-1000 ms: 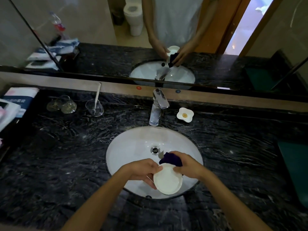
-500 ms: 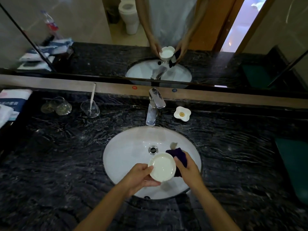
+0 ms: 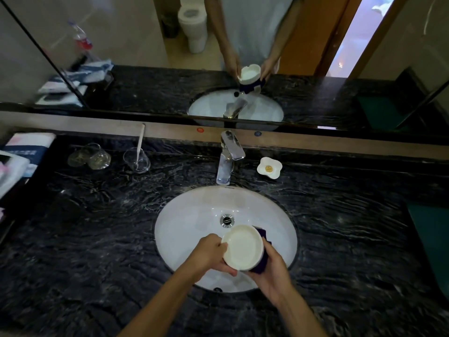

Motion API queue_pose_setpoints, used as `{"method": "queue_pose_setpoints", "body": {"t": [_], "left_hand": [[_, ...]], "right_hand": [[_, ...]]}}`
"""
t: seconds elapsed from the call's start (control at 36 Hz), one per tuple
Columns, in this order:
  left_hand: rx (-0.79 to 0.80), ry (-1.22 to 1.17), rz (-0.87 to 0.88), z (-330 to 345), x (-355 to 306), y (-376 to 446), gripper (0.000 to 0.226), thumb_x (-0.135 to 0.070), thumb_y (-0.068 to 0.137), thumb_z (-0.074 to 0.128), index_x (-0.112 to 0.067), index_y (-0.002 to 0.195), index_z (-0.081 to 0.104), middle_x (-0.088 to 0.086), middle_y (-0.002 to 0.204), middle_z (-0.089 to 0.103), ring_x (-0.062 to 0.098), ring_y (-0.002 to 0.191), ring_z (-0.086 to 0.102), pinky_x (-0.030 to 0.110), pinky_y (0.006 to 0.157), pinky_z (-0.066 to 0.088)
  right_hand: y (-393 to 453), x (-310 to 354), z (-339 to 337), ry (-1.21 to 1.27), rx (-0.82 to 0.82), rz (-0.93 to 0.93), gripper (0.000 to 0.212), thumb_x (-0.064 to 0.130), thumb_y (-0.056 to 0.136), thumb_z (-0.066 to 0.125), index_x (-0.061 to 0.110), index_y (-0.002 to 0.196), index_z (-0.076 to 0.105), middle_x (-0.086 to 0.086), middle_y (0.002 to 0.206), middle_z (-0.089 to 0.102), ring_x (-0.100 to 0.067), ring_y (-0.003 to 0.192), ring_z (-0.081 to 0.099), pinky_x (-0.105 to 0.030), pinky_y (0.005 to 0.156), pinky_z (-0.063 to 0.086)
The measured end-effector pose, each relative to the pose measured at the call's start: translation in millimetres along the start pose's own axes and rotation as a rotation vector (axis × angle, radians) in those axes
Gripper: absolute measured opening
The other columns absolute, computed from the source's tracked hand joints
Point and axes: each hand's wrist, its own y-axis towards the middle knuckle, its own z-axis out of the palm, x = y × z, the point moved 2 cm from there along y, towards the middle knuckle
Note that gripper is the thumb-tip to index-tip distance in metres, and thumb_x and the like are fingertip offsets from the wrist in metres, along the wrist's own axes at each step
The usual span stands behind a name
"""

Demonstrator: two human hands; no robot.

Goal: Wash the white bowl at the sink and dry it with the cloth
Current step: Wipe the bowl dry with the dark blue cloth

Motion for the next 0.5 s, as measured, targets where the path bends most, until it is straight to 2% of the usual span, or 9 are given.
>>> {"method": "queue_pose_setpoints", "body": {"t": [0.06,0.14,0.17,0.22,0.33,0.42,0.5], "left_hand": [[-0.013,0.061,-0.016,-1,1,1,0.030,-0.021,0.090,0.072,0.003,0.101,0.058,0.014,0.097,0.070,0.032,0.096,0.071,0.043,0.084,0.059],[-0.015,0.038,-0.031,-5,1,-2,0.021,-0.018,0.095,0.065,0.000,0.088,0.056,0.011,0.081,0.069,0.034,0.091,0.074,0.037,0.072,0.060],[-0.012,0.053,-0.021,-7,1,-4,0.021,-0.017,0.096,0.063,0.003,0.091,0.058,0.015,0.084,0.071,0.034,0.092,0.073,0.038,0.075,0.062],[0.009,0.059,-0.006,-13,-2,-8,0.031,-0.015,0.097,0.062,0.014,0.105,0.059,0.028,0.100,0.072,0.040,0.097,0.072,0.052,0.090,0.058],[0.104,-0.026,0.015,-18,-9,-16,0.037,-0.013,0.101,0.054,0.021,0.114,0.054,0.036,0.112,0.067,0.043,0.088,0.075,0.065,0.098,0.050],[0.167,-0.087,0.031,-13,-15,-19,0.035,-0.012,0.104,0.047,0.020,0.118,0.051,0.034,0.119,0.061,0.041,0.083,0.077,0.066,0.099,0.049],[0.175,-0.107,0.050,-5,-23,-20,0.029,-0.011,0.103,0.044,0.014,0.114,0.054,0.030,0.121,0.058,0.041,0.081,0.077,0.062,0.095,0.054]], "right_hand": [[-3,1,-1,0.013,0.026,-0.007,0.035,0.037,0.101,0.050,0.020,0.126,0.070,-0.014,0.121,0.073,-0.036,0.117,0.064,-0.055,0.082,0.060],[-8,5,-6,0.021,0.062,-0.001,0.035,0.034,0.100,0.053,0.018,0.127,0.069,-0.016,0.125,0.071,-0.037,0.113,0.068,-0.058,0.081,0.059],[-9,8,-9,0.024,0.078,0.003,0.036,0.034,0.099,0.054,0.016,0.128,0.068,-0.018,0.126,0.070,-0.038,0.112,0.069,-0.058,0.082,0.059],[-12,14,-15,0.028,0.116,-0.002,0.037,0.033,0.100,0.054,0.014,0.128,0.069,-0.020,0.129,0.068,-0.039,0.114,0.067,-0.059,0.083,0.057],[-14,31,-17,0.036,0.123,-0.050,0.037,0.034,0.101,0.053,0.015,0.126,0.070,-0.018,0.132,0.067,-0.036,0.116,0.067,-0.052,0.079,0.060],[-12,37,-6,0.004,0.102,-0.095,0.039,0.038,0.099,0.052,0.019,0.131,0.067,-0.014,0.131,0.068,-0.030,0.112,0.070,-0.049,0.081,0.060],[-8,30,9,-0.047,0.075,-0.095,0.035,0.040,0.100,0.050,0.024,0.122,0.073,-0.012,0.128,0.070,-0.031,0.119,0.065,-0.054,0.099,0.050]]}}
